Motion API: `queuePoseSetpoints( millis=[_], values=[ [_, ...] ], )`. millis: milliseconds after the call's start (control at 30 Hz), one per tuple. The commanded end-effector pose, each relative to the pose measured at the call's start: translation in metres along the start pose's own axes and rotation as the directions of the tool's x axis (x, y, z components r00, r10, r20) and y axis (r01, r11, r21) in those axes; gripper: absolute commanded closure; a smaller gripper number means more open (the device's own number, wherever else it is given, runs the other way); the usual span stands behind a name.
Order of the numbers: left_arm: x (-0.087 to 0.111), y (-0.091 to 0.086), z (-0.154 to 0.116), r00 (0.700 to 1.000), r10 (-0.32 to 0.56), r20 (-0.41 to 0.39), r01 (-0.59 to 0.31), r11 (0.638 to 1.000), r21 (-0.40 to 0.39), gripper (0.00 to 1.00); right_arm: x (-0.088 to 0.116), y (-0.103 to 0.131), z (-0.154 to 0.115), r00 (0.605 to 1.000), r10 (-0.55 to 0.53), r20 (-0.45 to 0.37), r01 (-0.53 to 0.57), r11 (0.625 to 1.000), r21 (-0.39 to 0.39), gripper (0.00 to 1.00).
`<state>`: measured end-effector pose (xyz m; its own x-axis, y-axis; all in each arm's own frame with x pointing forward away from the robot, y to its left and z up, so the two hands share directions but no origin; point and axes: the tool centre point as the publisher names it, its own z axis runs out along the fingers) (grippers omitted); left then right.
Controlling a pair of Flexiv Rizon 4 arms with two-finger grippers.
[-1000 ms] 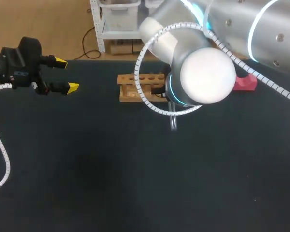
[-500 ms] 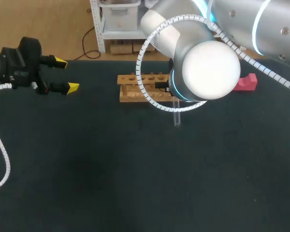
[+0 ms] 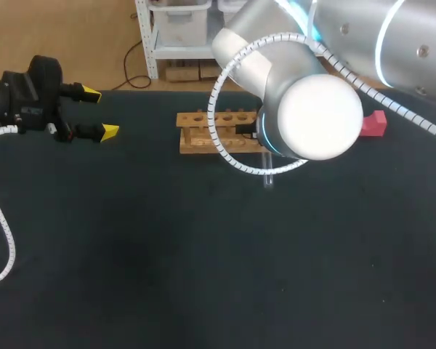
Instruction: Grasp the test tube, adjust it, and insert it.
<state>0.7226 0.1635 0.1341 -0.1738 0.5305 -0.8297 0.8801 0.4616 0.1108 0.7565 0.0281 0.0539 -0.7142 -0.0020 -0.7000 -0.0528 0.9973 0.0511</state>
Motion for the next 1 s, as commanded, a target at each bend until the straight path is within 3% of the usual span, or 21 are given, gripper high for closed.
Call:
queuePoseSetpoints(
  millis=[33,733,1000],
  values=[
    [0.002,-0.001,0.000,1.000,0.003,0.009,-0.003,1.000,-0.004,0.00,-0.002,0.000,0.005,1.000,-0.002,-0.020,0.002,1.000,-0.007,1.00],
    [0.002,-0.001,0.000,1.000,0.003,0.009,-0.003,1.000,-0.004,0.00,0.003,0.001,0.011,0.999,-0.009,-0.053,0.008,1.000,-0.018,1.00],
    [0.002,-0.001,0.000,1.000,0.003,0.009,-0.003,1.000,-0.004,0.00,-0.008,-0.004,-0.020,1.000,0.019,0.020,-0.019,1.000,-0.001,1.00]
  ],
)
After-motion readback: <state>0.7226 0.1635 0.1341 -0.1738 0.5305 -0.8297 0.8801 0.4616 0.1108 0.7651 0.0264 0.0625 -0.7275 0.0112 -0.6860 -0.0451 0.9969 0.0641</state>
